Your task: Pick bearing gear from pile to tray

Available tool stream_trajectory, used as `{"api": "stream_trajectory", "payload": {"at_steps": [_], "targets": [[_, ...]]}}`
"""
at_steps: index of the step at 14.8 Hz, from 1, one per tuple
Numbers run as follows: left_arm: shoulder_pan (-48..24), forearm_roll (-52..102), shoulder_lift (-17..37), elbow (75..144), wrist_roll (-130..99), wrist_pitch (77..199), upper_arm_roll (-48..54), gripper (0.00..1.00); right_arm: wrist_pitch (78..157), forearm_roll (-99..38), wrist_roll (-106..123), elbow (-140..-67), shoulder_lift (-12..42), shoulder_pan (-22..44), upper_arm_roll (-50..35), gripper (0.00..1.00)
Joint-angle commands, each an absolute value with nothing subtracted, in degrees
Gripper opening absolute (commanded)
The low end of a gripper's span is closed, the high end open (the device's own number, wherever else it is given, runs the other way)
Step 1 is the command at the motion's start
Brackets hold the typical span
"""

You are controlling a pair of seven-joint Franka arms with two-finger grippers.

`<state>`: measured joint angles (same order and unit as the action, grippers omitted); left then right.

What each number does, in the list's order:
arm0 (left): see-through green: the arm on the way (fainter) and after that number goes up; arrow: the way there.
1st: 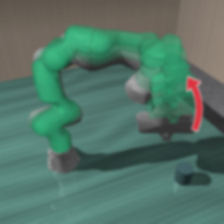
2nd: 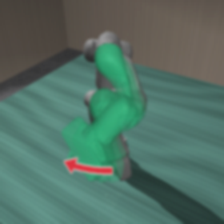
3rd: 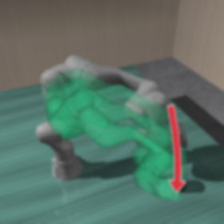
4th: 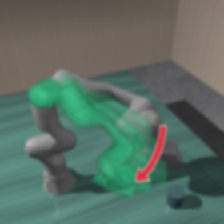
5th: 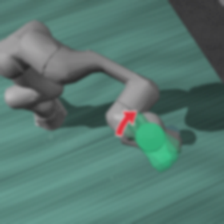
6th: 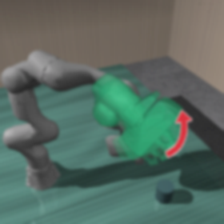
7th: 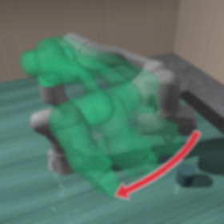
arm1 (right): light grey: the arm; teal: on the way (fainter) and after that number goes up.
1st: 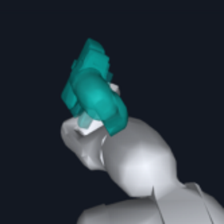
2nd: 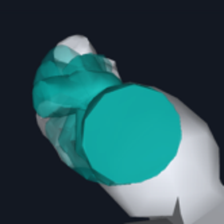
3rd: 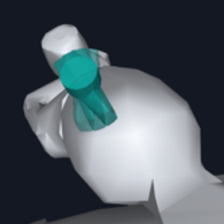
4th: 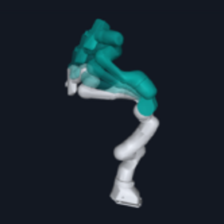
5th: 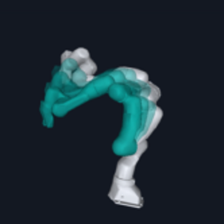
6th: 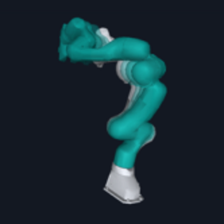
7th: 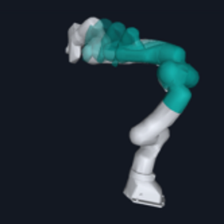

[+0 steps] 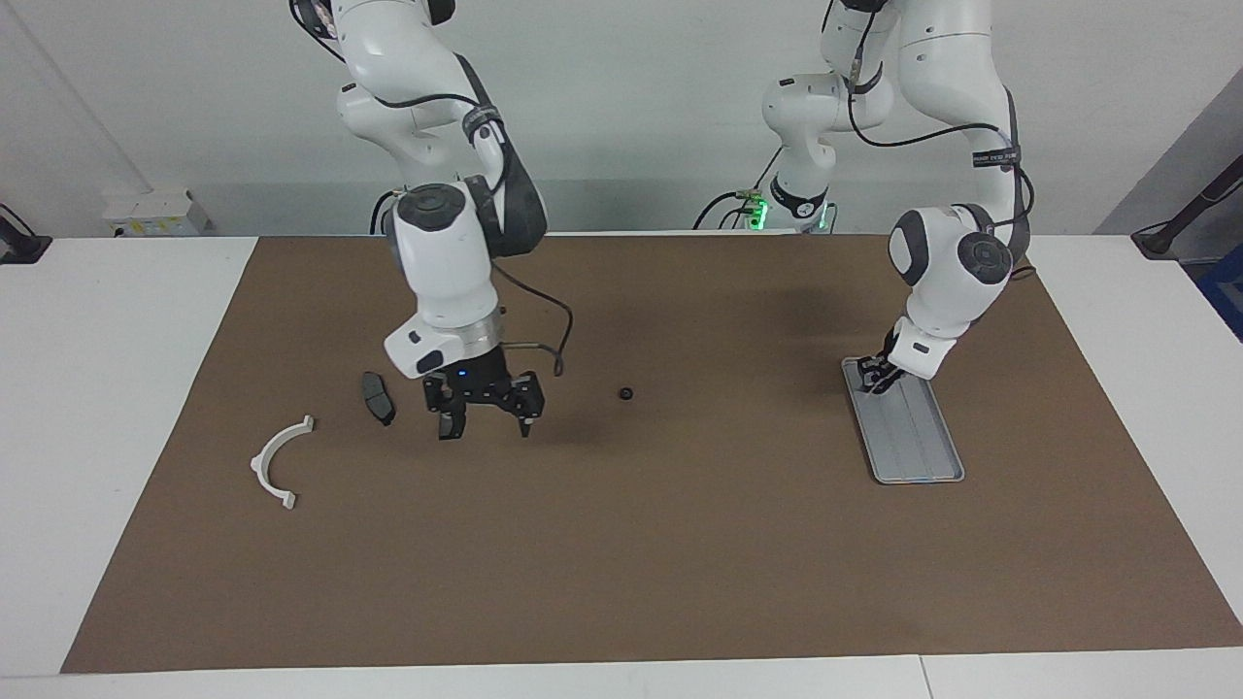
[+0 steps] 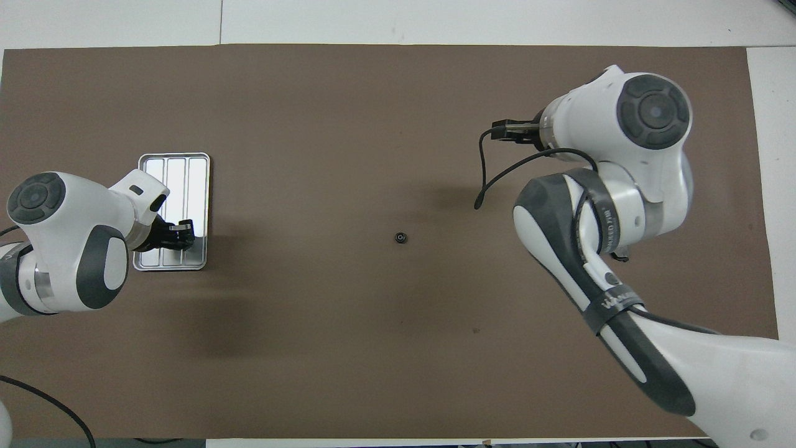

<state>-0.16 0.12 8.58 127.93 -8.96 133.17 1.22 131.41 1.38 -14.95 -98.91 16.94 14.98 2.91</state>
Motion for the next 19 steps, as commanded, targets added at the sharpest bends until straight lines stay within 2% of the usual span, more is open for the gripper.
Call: {"api": "stream_trajectory", "payload": {"at_steps": [1,3,5,8,10,14,16,19], "targets": [[-0.18,0.35,7.12,129.73,-8.26,134.39,1.41,0.72,127.9,1.14,7.47,-94.85,16.61,6.8,1.94,0.99],[-0.44,0.35,7.29,128.24,-8.26,133.6,1.41,0.71,116.78,1.05,12.03,-90.28,14.78,3.26,1.76,0.99],[-0.44,0.35,7.56,125.61,-8.26,130.45,1.41,0.7,109.54,1.05,11.78,-89.74,10.92,2.29,2.02,0.99],[-0.44,0.35,8.26,119.46,-8.35,124.82,1.49,0.7,99.26,1.05,9.24,-90.96,5.55,1.85,2.11,0.99],[-1.92,3.06,9.05,116.82,-9.31,124.63,1.67,0.7,94.85,0.97,6.43,-95.33,1.69,1.76,2.11,0.99],[-7.54,6.24,10.54,113.3,-19.48,124.8,1.58,0.7,97.12,0.97,4.22,-103.88,-6.31,1.85,2.2,0.99],[-10.97,6.33,10.81,112.5,-25.11,125.07,1.58,0.7,97.29,1.05,3.95,-103.01,-6.94,1.93,2.2,0.99],[-16.51,6.33,10.99,110.93,-32.5,125.42,1.58,0.73,98.09,1.06,4.83,-97.31,-5.54,1.32,2.2,0.99]]}}
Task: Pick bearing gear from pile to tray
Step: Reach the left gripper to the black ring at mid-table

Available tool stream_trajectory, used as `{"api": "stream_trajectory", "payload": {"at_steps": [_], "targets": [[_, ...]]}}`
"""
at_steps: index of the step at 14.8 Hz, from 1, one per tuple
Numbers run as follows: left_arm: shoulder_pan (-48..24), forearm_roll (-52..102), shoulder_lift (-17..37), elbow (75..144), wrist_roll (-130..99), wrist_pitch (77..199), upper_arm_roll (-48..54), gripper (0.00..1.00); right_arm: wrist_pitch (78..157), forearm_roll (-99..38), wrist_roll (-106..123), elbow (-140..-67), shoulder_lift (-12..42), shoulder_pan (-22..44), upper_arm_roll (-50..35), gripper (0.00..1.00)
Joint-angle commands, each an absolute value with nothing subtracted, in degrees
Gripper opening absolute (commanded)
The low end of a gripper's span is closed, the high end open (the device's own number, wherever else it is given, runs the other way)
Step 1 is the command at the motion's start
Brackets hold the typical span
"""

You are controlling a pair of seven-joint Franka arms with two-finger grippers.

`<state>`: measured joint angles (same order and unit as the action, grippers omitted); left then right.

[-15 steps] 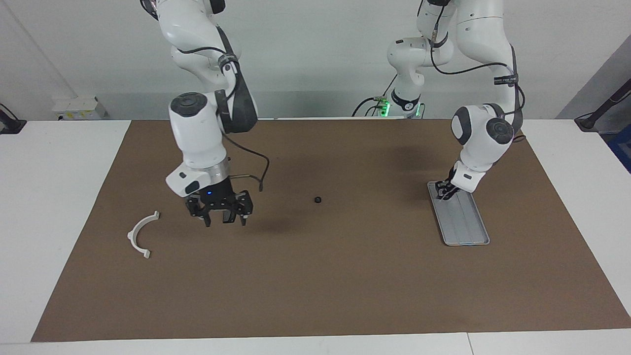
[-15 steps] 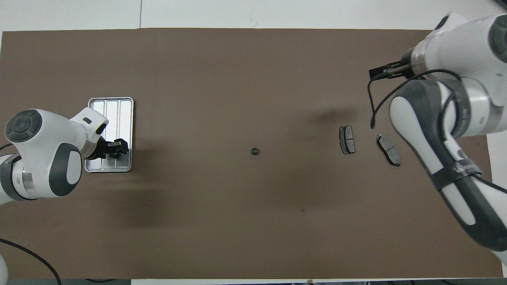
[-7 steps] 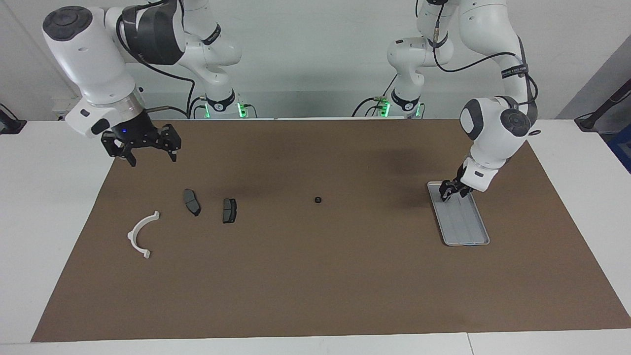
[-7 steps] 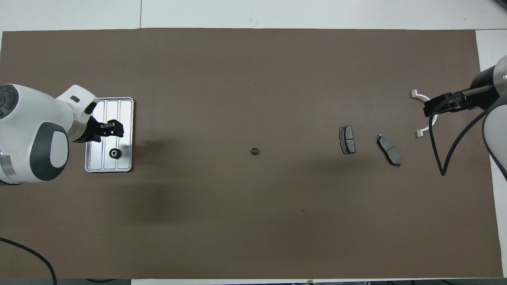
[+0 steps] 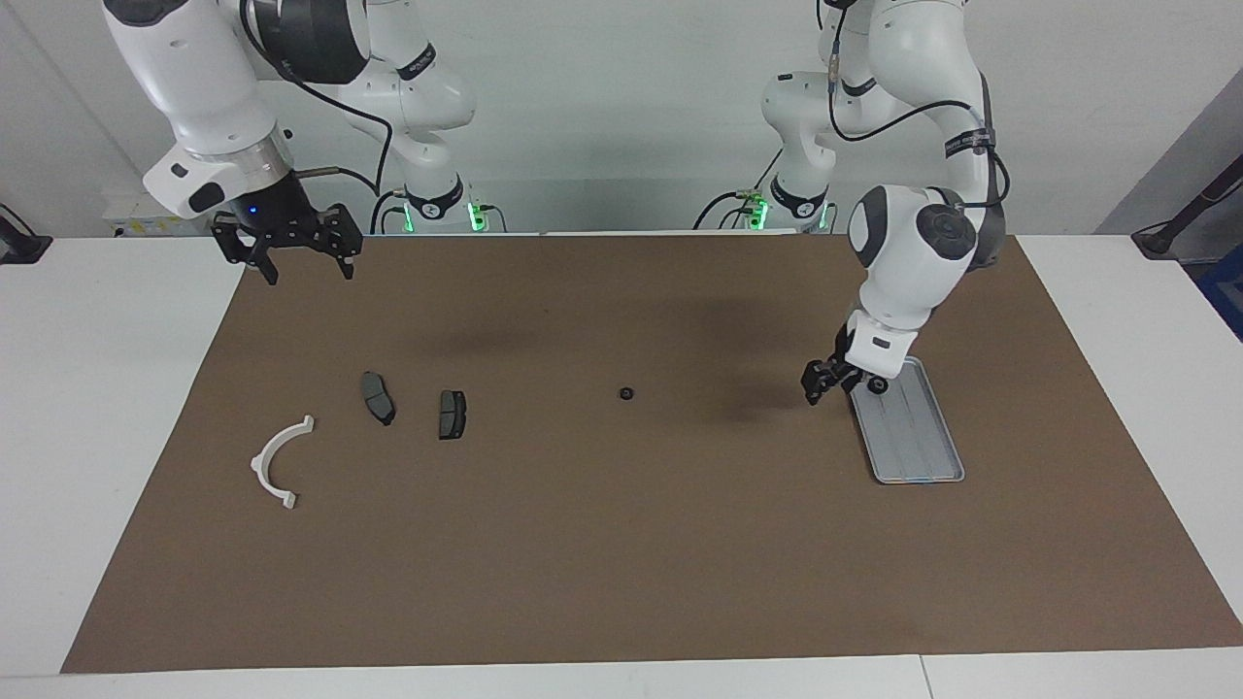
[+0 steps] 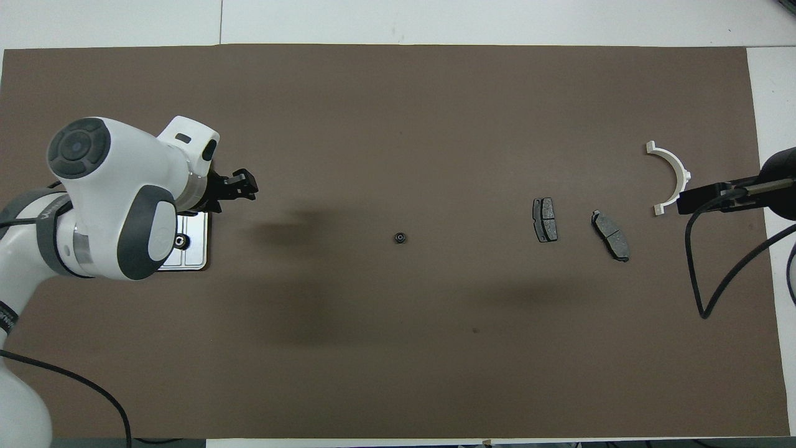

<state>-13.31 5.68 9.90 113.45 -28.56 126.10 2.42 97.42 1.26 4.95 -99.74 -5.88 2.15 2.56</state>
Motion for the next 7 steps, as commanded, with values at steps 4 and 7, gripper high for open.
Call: {"api": "stream_trajectory", "payload": {"at_steps": [4,7], "targets": [[-25.21,6.06,16.5,102.25,-44.62,121.75,1.41,0.74,96.51,1.32,4.83,-93.52,-5.54,1.23,2.37,1.0],[-31.19,5.36,24.5,91.87,-55.26,118.22,1.23,0.75,95.71,0.88,4.57,-93.43,-5.54,1.23,2.55,1.0]]}}
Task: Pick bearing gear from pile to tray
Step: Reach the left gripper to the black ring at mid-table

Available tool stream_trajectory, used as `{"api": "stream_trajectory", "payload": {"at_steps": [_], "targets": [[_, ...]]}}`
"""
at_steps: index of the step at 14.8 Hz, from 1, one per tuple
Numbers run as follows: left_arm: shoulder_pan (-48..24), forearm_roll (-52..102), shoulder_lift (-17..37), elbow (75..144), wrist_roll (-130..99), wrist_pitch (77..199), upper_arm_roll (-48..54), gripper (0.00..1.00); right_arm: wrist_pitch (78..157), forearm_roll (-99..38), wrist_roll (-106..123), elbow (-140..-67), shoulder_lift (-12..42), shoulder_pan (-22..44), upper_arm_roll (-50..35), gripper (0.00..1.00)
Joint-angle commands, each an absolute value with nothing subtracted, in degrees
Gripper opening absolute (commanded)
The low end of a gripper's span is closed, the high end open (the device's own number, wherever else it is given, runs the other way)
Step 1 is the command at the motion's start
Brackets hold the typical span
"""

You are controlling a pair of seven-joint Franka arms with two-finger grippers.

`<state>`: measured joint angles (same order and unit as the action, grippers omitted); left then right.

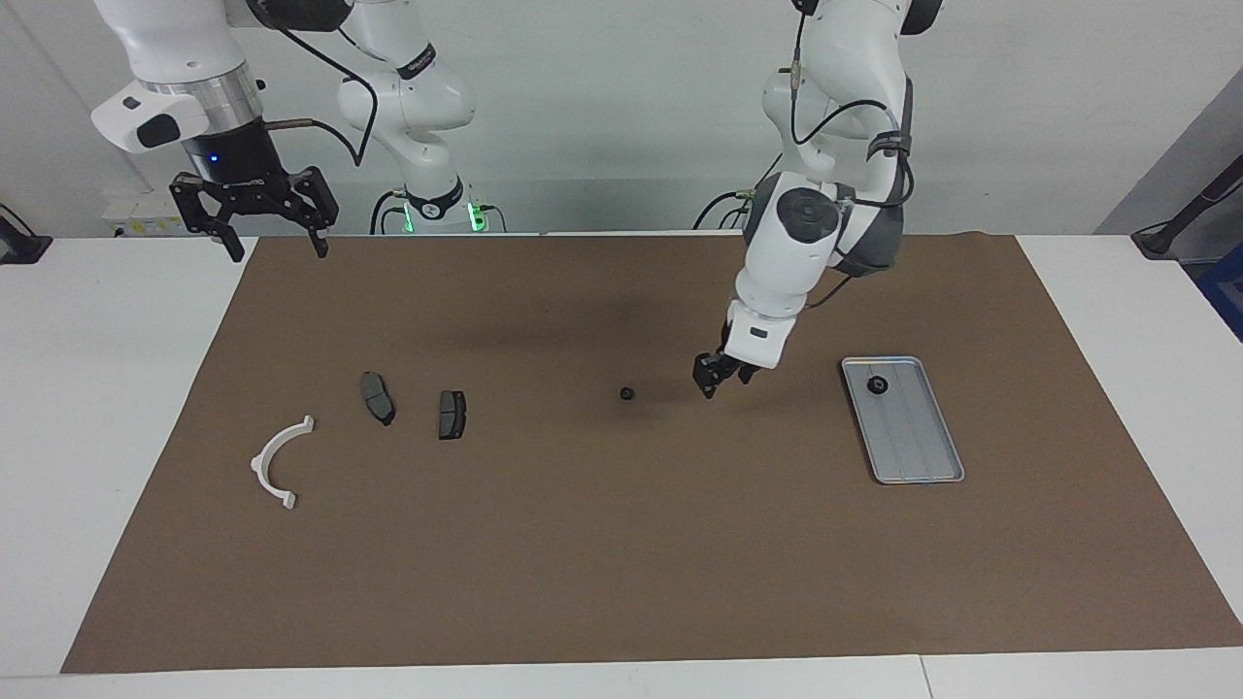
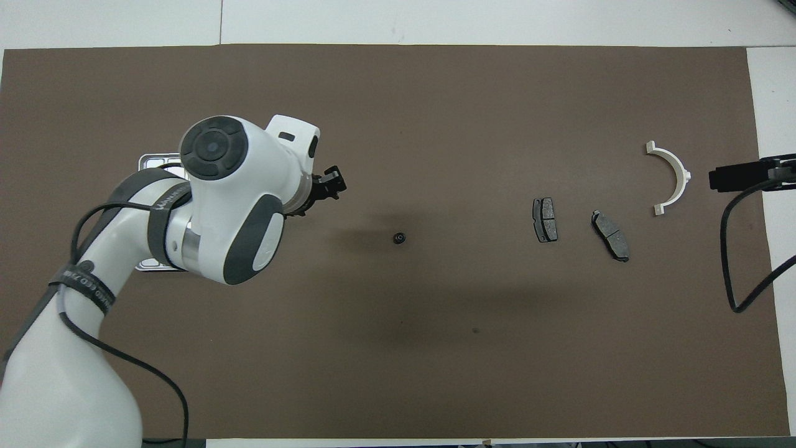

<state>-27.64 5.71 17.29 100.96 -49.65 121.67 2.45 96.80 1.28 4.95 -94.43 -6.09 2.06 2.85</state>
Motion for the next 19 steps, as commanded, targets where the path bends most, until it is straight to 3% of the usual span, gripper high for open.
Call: {"api": "stream_trajectory", "payload": {"at_steps": [1,8,13,19], "targets": [[-32.42,5.36,25.65,91.32,-56.07,118.21,1.14,0.75,95.19,0.88,4.48,-93.43,-5.62,1.23,2.55,1.0],[-38.76,2.55,28.3,90.88,-58.97,118.92,1.23,0.75,87.38,-0.44,4.39,-93.69,-5.98,0.79,2.46,1.0],[-40.08,2.11,27.33,96.76,-58.97,123.13,1.23,0.75,86.13,-0.44,4.39,-94.13,-6.15,0.79,2.46,1.0],[-40.78,2.28,29.62,95.27,-58.97,123.39,1.23,0.74,85.96,-0.44,4.39,-94.48,-6.33,0.79,2.46,1.0]]}}
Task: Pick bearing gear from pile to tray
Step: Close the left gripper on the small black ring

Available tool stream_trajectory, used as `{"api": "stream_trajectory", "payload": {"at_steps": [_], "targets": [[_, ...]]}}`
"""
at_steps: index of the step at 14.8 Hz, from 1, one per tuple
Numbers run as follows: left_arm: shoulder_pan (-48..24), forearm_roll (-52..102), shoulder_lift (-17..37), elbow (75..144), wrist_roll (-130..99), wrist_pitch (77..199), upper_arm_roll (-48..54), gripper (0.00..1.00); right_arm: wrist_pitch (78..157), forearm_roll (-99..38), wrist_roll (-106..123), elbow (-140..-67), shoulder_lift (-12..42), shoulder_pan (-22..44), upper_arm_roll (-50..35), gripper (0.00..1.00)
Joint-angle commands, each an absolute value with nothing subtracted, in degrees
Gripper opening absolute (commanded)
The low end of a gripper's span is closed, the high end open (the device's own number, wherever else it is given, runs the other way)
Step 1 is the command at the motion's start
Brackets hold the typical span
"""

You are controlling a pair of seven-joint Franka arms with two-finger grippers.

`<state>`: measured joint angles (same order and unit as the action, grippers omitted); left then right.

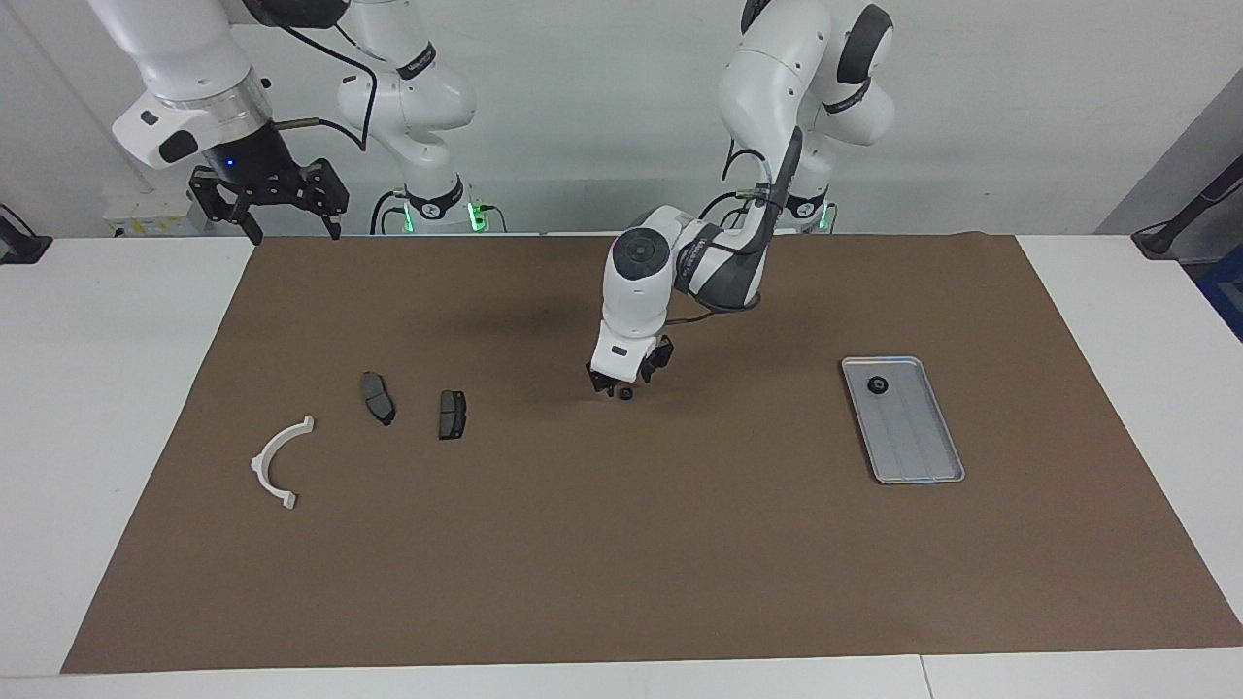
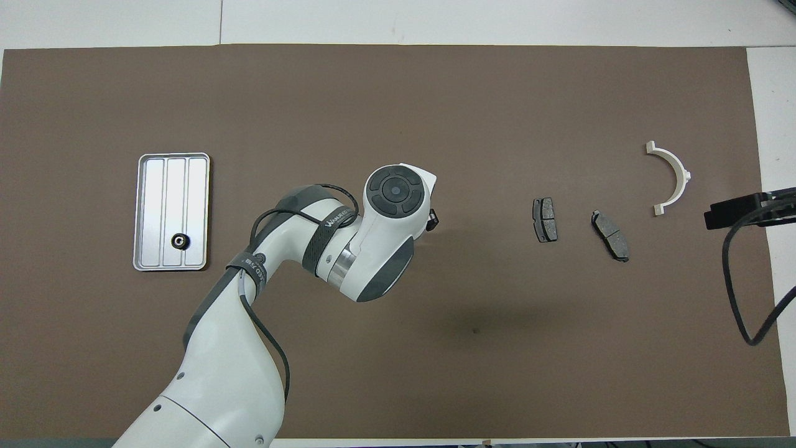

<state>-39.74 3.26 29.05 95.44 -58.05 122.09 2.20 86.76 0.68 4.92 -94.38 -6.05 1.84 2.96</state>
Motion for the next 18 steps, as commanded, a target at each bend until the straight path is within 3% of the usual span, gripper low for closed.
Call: {"api": "stream_trajectory", "payload": {"at_steps": [1,14,18], "targets": [[-40.78,2.29,29.79,95.27,-58.97,124.09,1.23,0.74,85.96,-0.44,4.39,-94.48,-6.33,0.79,2.55,1.0],[-40.52,1.85,30.23,96.68,-59.06,126.03,1.23,0.64,86.48,-0.44,4.13,-94.48,-6.33,0.79,2.55,1.0],[-40.43,1.85,30.23,96.68,-58.98,126.04,1.23,0.48,86.66,-0.35,4.04,-94.48,-6.33,0.79,2.55,1.0]]}}
